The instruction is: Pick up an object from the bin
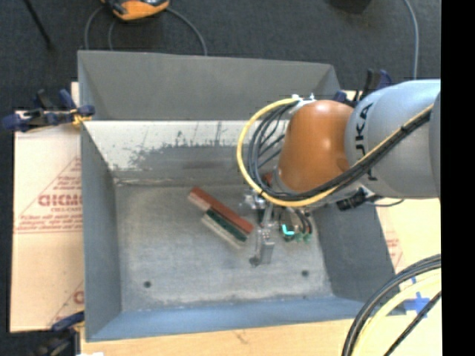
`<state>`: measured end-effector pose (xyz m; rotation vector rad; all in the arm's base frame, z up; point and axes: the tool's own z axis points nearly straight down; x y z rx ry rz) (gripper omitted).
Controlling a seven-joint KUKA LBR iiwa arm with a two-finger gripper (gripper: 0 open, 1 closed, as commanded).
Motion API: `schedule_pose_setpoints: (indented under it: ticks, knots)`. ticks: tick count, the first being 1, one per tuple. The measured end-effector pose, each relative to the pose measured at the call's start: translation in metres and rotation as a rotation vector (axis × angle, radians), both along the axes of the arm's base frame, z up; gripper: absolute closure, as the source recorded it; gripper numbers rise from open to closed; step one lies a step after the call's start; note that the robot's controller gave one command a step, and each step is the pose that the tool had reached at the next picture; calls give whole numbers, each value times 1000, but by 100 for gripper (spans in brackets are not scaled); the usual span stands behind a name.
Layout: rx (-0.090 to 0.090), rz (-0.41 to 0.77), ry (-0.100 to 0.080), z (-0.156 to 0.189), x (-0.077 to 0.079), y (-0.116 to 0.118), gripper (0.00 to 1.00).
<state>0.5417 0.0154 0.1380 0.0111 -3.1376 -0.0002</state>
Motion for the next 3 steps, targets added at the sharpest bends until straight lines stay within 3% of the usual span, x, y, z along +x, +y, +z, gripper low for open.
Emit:
schedule_pose_setpoints:
  ticks: [1,2,3]
  knots:
    - [0,0,-7,4,2,0,0]
    - [1,-217,-17,-36,36,8,0]
    - [-1,-294,-4,-37,47,6,0]
